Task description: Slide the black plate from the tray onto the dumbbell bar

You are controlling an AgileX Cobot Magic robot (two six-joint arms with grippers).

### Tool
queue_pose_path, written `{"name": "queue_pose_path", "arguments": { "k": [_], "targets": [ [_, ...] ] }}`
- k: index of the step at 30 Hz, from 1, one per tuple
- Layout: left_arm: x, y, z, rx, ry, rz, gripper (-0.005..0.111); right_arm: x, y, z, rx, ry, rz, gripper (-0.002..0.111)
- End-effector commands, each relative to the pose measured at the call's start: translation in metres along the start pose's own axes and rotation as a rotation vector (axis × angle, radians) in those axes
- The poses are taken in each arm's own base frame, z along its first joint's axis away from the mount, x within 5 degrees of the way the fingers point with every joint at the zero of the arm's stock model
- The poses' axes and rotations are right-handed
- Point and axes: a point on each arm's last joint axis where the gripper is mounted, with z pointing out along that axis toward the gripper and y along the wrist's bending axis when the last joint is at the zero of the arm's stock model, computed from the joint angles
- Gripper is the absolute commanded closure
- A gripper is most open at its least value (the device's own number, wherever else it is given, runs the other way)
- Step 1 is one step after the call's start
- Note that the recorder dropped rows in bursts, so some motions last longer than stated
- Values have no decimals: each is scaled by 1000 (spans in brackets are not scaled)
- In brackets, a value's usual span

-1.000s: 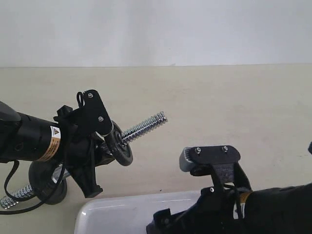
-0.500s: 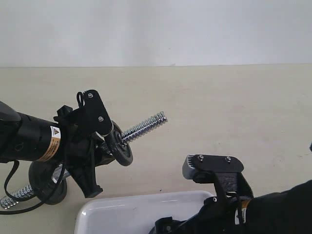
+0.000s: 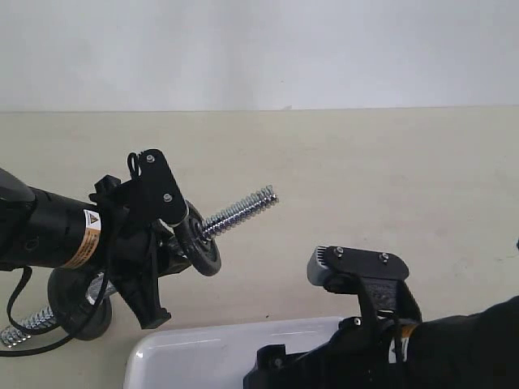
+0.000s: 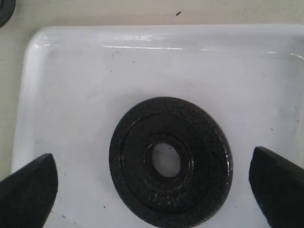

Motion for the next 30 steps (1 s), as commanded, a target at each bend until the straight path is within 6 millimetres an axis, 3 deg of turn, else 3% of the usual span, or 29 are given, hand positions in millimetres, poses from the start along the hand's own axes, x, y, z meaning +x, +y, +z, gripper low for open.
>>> {"name": "queue_pose_path", "arguments": {
  "k": [1,7,13,17,30],
  "targets": [
    [-14,11,-13,-66,-57,-40,102,-3,2,-2,-12,-26,-14,3],
    [-14,11,-13,-66,-57,-40,102,-5,9,-3,-27,5,-29,3],
    [-14,11,-13,-66,-57,-40,102,-3,34,-7,-95,51,-122,3],
    [-14,11,-13,-66,-57,-40,102,2,48,-8,-135,-7,-178,3],
    [-14,11,-13,-66,-57,-40,102,7,48,-3,-126,25,-227,3]
  ]
}}
